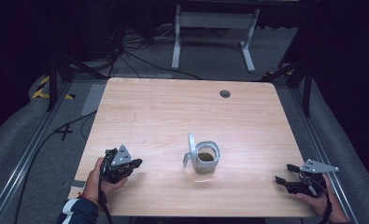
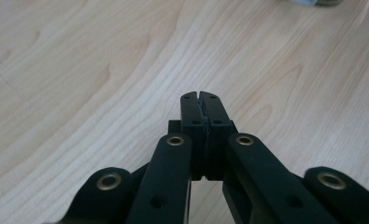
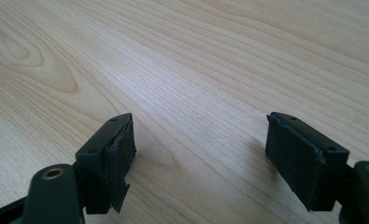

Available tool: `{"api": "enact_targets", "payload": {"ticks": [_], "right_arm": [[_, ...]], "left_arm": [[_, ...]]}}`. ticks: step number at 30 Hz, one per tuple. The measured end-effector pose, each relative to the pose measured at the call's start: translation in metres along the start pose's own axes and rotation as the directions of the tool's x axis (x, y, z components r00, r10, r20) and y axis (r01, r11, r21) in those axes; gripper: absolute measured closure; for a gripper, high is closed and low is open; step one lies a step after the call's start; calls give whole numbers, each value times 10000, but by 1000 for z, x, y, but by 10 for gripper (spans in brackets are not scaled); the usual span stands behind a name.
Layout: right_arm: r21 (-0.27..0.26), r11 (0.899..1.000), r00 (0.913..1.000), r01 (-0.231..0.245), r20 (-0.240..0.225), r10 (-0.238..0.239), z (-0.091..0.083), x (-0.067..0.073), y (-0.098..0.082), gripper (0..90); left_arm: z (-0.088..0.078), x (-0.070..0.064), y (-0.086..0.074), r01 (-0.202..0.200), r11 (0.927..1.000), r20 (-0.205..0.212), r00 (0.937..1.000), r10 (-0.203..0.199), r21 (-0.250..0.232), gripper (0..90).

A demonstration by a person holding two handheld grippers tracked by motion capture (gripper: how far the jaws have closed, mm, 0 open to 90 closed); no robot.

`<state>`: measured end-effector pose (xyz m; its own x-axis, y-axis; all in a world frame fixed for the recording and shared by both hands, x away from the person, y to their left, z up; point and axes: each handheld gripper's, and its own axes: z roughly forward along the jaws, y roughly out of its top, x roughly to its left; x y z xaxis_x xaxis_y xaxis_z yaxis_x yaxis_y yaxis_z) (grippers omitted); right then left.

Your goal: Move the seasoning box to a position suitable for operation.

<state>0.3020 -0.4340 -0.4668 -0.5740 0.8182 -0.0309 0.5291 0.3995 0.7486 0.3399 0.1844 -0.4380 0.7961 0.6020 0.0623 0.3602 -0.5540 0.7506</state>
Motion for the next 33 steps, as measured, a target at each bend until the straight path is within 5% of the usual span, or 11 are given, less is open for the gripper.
{"api": "enact_targets", "payload": {"ticks": [14,33], "right_arm": [[2,10000,10000,0,2,0,0,0,0,241],[1,10000,10000,1,0,-1,0,0,0,241]], "left_arm": [[-11,-14,47,-713,9898,148,9972,737,-1235,900],[2,-31,91,-1432,9733,595,9860,1560,-1792,900]]}}
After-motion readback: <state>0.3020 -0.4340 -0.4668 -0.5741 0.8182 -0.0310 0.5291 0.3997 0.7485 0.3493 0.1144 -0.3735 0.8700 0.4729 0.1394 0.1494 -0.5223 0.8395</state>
